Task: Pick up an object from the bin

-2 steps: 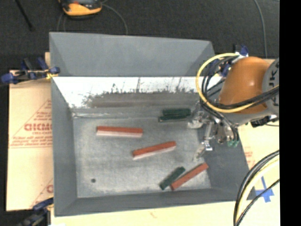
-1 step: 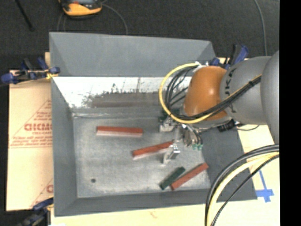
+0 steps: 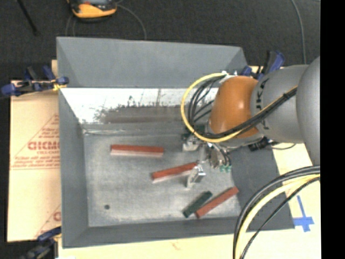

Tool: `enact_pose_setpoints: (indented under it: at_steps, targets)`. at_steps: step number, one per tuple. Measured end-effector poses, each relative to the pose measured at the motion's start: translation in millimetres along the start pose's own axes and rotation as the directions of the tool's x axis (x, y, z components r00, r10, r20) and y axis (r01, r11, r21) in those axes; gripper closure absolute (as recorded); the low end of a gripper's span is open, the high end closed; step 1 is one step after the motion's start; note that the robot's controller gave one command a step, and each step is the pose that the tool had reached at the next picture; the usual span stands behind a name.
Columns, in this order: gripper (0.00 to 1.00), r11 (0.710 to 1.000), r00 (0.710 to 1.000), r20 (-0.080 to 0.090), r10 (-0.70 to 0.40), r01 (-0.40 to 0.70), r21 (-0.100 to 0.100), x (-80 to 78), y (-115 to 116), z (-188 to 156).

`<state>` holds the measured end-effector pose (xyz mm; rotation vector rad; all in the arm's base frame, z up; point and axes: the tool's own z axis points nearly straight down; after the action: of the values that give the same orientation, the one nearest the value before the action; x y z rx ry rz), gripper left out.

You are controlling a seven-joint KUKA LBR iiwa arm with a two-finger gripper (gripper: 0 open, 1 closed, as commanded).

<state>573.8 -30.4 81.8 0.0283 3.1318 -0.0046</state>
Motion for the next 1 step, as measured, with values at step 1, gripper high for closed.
enact_pose_setpoints:
  at_steps: [1]
  targets:
    - [0.0, 0.995, 0.995, -0.006, -0.104, 0.104, -0.002, 5.4, 21.1, -16.6]
